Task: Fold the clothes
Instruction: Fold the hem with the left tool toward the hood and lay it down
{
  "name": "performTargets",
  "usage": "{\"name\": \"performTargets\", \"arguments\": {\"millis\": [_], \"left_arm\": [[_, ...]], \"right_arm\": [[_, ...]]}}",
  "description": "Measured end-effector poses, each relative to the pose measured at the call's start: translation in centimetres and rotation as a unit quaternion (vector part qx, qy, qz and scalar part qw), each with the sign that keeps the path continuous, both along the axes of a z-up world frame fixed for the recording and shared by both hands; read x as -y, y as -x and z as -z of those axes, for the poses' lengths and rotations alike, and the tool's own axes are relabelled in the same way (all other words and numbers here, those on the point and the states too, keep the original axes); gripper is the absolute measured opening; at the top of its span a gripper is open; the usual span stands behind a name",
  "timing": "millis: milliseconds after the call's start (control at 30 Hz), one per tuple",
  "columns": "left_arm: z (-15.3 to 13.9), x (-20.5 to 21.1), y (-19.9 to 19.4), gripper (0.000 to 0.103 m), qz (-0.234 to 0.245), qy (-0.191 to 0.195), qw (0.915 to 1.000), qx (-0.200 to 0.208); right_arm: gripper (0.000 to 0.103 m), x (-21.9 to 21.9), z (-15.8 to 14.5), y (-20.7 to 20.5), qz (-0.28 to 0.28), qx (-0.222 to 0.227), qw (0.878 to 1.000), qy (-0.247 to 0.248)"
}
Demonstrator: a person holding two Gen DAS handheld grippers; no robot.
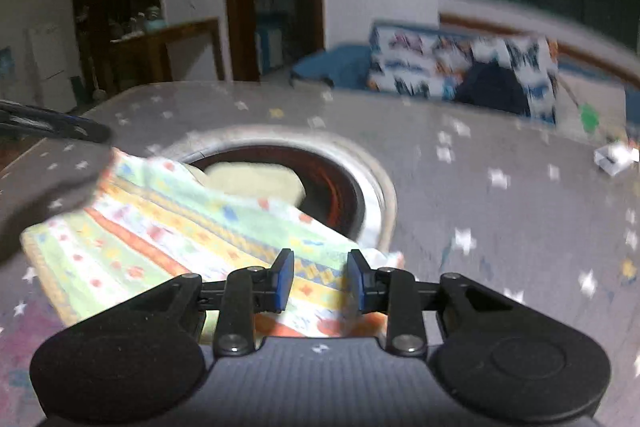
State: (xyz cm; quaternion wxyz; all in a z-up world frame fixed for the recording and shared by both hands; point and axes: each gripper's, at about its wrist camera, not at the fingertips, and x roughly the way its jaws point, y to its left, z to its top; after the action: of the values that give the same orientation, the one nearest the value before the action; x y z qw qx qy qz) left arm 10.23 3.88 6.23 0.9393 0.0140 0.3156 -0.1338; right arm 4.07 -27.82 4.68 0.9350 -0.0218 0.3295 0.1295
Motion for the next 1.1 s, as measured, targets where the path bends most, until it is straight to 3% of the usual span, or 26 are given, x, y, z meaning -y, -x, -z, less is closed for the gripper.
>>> {"name": "performTargets", "arguments": {"millis": [100,433,533,667,900,1100], "left_arm": [[-0.4,0.0,0.9,0.026,0.014,0.013,0.9998,0.006],[3.0,5.7,-1.0,0.026,0.08,0.057,0.9937,-0.054],[4.0,7.3,-1.9,0.026,0.066,0.034,0.9957,-0.056],[4.7,7.2,-2.6,0.026,0.047,0.046,0.9948,-0.078],[3.5,7.8,1.2,0.03,0.079,0.021,0.9959,-0.038],[4.8,7.1,4.1,0.03,0.082,-0.01,0.9957,-0.041]], "right_arm": [[0.027,0.4,0.8,-0.8,0.021,-0.006,1.0,-0.002],[0.028,-2.8,-0.5,-2.9,-0.016,0.008,1.0,0.0],[0.028,-4.2,0.0,-4.4,-0.025,-0.005,1.0,0.014],[0.029,-5.2,0.7,-5.3,-0.027,-0.019,0.999,0.036],[0.032,-6.3,-0.3,-1.6,-0.085,0.003,0.996,0.041],[0.033,-6.0,-0.1,1.6,-0.104,0.005,0.994,0.026]]}}
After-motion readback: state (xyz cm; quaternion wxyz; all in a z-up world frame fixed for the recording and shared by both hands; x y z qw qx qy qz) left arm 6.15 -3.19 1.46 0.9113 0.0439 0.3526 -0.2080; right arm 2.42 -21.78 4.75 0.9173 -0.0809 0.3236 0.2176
